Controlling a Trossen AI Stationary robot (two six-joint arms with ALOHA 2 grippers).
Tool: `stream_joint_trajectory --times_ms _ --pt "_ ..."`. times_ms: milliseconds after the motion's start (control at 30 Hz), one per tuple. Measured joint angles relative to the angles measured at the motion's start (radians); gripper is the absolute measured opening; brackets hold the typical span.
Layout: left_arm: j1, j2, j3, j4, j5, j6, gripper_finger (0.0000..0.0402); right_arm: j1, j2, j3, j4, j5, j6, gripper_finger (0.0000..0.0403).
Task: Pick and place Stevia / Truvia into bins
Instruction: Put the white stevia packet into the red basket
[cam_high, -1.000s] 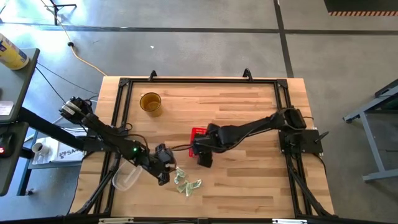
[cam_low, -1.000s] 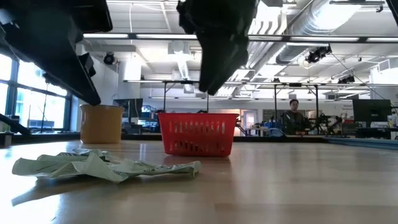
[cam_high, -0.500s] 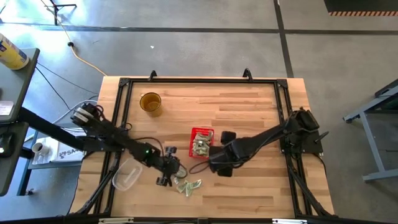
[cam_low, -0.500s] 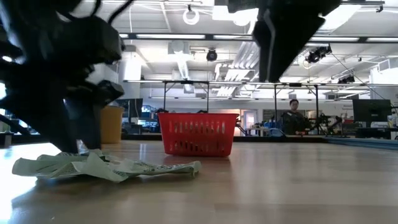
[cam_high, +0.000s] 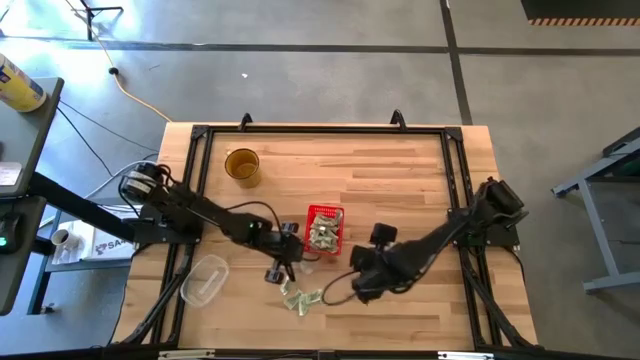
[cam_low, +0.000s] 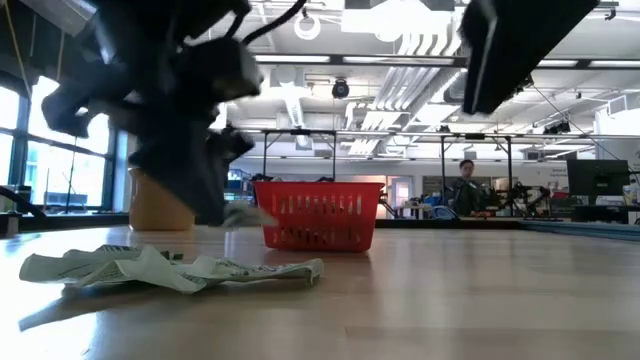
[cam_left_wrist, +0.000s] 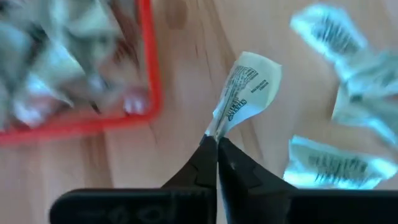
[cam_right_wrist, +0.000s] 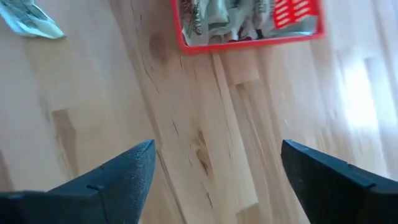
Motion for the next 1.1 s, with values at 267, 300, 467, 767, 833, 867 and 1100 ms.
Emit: stream_joint_trajectory --times_ms 267,300,467,767,833,867,1100 --pt "0.048 -0.066 0.251 -0.233 -0.08 0.097 0.0022 0.079 -0.042 0.0 -0.191 0.07 0.25 0.0312" --pt "0.066 -0.066 0.268 -0.236 -0.103 0.118 0.0023 0.083 -0.042 0.0 -0.199 0.071 0.267 0.0312" --pt "0.215 -0.022 0.269 -0.207 -0.2 0.113 0.0049 0.086 -0.042 0.0 -0.166 0.109 0.282 0.0312" --pt "0.262 -0.036 0.265 -0.364 0.046 -0.107 0.0167 0.077 -0.041 0.0 -0.084 0.096 0.173 0.0312" --pt "0.208 -0.088 0.272 -0.324 0.074 -0.134 0.0182 0.068 -0.037 0.0 -0.045 0.08 0.123 0.0312" --pt "0.179 -0.109 0.271 -0.344 0.063 -0.144 0.0186 0.062 -0.036 0.0 -0.023 0.068 0.098 0.0312" --pt "-0.05 -0.199 0.188 -0.466 -0.036 -0.275 0.0192 -0.017 0.03 0.001 0.346 -0.102 -0.223 0.0312"
